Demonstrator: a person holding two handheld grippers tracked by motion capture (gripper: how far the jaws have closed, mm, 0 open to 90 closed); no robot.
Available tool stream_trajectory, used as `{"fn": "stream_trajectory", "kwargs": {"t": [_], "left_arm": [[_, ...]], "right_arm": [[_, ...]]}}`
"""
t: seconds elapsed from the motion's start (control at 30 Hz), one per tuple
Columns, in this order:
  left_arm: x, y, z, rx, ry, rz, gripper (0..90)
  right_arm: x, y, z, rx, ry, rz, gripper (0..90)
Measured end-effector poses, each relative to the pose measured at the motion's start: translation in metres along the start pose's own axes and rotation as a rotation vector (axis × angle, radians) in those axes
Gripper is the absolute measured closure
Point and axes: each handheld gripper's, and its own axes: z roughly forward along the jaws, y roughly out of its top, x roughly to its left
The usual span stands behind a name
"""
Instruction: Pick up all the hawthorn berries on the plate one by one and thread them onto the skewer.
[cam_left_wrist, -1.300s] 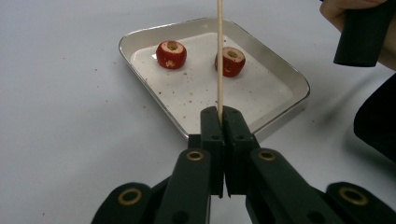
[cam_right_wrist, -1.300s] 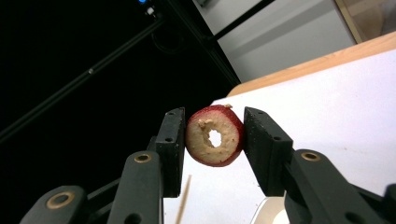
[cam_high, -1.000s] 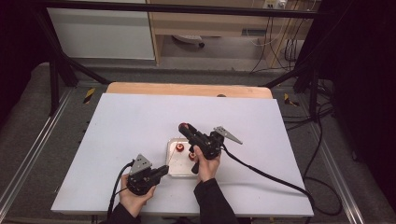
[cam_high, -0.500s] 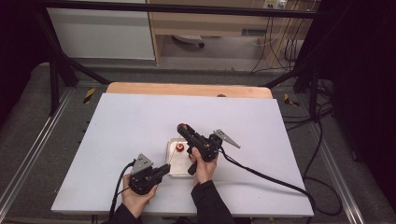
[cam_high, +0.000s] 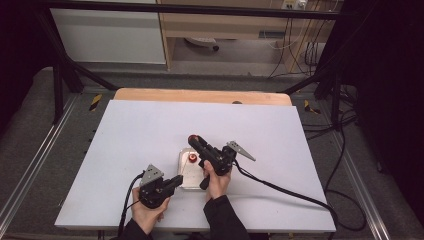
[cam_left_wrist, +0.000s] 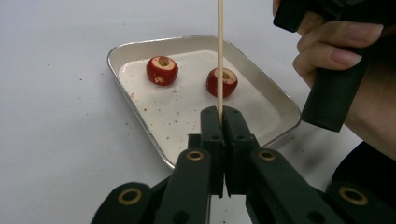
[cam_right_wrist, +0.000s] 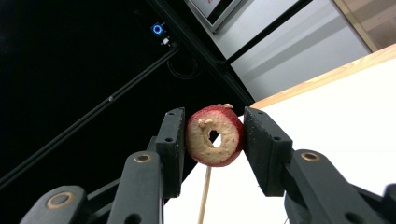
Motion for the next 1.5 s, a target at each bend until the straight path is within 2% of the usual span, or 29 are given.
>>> {"fn": "stream_trajectory", "kwargs": {"t": [0.23,0.37,0.73,1.13,1.27,1.4,1.5], "left_arm": [[-0.003,0.000,0.003,0.001,0.001,-0.022,88.2],[-0.005,0.000,0.002,-0.015,0.006,-0.014,88.2],[-0.009,-0.003,0.002,-0.027,0.021,-0.042,88.3],[-0.018,-0.004,0.006,-0.030,0.024,-0.017,87.3],[-0.019,-0.004,0.009,-0.019,0.019,-0.034,87.6],[-0.015,-0.004,0.011,-0.009,0.012,-0.068,88.5],[-0.015,-0.004,0.011,-0.008,0.008,-0.069,88.8]], "right_arm": [[0.001,-0.004,-0.001,-0.015,-0.001,-0.014,60.6],[0.002,-0.004,-0.002,-0.019,0.001,-0.017,60.7],[0.001,-0.004,-0.001,-0.049,0.012,-0.007,61.0],[0.001,-0.008,-0.002,-0.034,0.016,0.006,61.2],[0.002,-0.008,-0.002,-0.027,0.019,0.007,61.2],[0.003,-0.009,-0.004,-0.024,0.022,-0.004,61.2],[0.004,-0.009,-0.005,-0.019,0.021,-0.017,61.3]]}}
